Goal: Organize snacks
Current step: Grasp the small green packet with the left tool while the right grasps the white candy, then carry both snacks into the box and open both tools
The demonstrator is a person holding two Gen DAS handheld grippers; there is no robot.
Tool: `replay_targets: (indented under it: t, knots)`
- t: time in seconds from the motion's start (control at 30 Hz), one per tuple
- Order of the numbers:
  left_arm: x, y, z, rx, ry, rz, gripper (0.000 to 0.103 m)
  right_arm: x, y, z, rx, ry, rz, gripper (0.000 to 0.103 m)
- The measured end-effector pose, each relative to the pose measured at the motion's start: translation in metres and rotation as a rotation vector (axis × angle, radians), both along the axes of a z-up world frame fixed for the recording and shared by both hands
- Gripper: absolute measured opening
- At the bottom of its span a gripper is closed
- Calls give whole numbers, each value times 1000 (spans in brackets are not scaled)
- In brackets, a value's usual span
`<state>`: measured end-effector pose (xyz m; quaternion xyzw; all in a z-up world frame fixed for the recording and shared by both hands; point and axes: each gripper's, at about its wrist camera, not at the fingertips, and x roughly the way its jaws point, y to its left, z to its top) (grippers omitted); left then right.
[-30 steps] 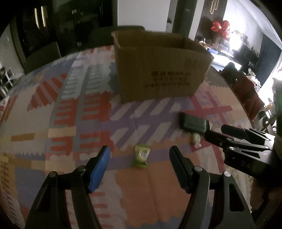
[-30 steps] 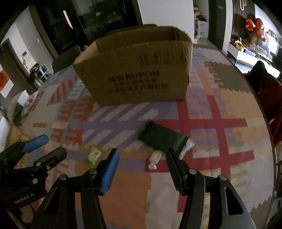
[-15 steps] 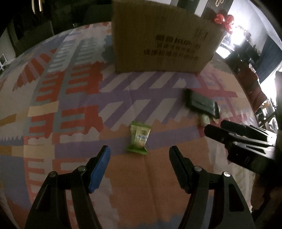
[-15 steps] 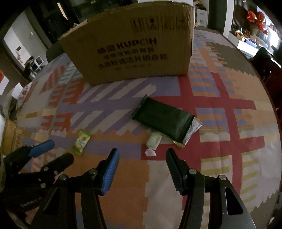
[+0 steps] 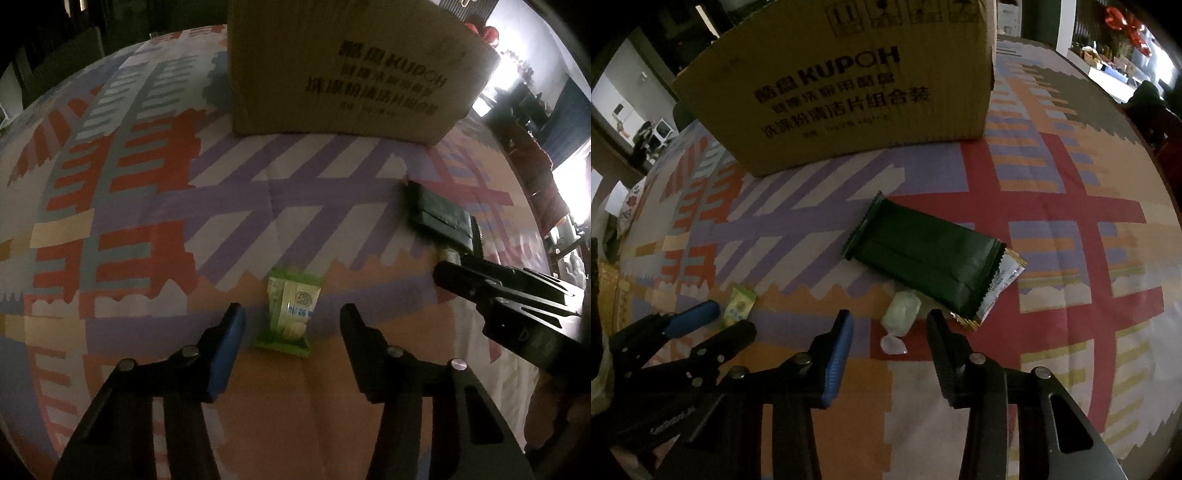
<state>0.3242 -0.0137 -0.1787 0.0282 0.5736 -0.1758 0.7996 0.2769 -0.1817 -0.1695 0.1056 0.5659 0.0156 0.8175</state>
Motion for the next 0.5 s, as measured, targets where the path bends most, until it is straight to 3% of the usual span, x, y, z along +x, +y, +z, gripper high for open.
replay_targets:
  t: [0.13,0.27,0.5]
  knots:
    - [3,-1,0,9,-5,4,44,3,-1,-2,-6,-2,-10,35]
    - [2,-2,0,13,-9,-1,27,4,0,-2,-28,-11,-9,25]
    - [2,1,3,-23,6,5,24,0,8,1,-21,-16,28,24]
